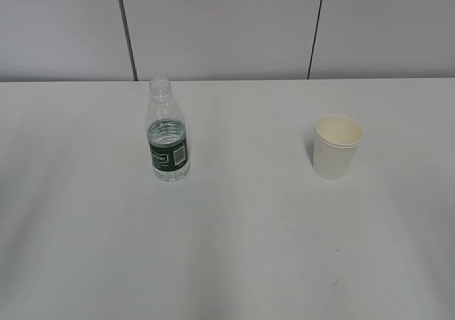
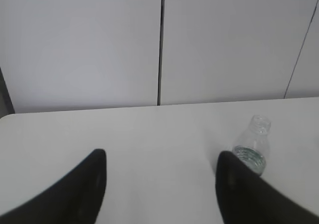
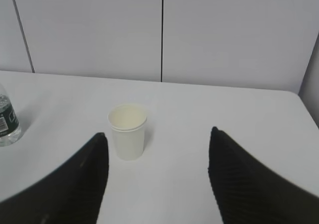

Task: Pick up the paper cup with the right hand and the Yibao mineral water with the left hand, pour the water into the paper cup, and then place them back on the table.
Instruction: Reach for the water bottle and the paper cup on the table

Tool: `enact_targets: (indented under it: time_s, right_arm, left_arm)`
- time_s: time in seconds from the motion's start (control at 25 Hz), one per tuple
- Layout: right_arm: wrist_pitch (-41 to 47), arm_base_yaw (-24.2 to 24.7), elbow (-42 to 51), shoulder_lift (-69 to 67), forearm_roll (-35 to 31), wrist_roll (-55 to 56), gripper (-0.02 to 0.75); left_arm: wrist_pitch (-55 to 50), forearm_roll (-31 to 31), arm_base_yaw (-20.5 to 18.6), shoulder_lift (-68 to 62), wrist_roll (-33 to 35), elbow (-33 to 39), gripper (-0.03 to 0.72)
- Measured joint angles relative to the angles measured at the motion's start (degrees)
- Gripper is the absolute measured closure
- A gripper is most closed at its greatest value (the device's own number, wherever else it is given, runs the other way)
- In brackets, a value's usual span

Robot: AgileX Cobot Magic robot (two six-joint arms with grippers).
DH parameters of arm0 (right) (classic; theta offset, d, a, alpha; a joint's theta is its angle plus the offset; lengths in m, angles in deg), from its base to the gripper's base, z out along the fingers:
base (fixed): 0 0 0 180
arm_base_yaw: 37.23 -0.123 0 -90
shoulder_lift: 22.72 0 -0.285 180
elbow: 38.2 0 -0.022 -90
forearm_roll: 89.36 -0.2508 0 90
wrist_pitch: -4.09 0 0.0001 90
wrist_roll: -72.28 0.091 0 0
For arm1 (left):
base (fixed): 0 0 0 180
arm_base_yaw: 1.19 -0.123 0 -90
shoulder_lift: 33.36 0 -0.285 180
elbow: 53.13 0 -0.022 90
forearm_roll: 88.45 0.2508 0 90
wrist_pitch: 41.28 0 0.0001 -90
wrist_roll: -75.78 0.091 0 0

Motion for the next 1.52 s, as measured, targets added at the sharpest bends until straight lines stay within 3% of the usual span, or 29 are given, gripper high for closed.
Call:
enact_targets:
  time_s: [0.64,1.0,1.28,1.52]
  right_arm:
    - [-27.5,0.0,5.3,-23.7,0.3,0.0,0.239]
    - [-50.4,0.0,5.3,-45.6,0.3,0.5,0.239]
    - [-67.3,0.0,5.3,-60.4,0.3,1.9,0.239]
    - [-78.7,0.0,5.3,-70.8,0.5,2.1,0.239]
  left_arm:
    - [24.5,1.4,0.2,-28.5,0.1,0.0,0.289]
    - [38.3,1.7,0.2,-38.7,-3.2,5.1,0.312]
    - [52.0,13.0,0.2,-45.7,-14.2,9.9,0.332]
    - [61.7,25.3,0.2,-51.9,-18.9,11.5,0.334]
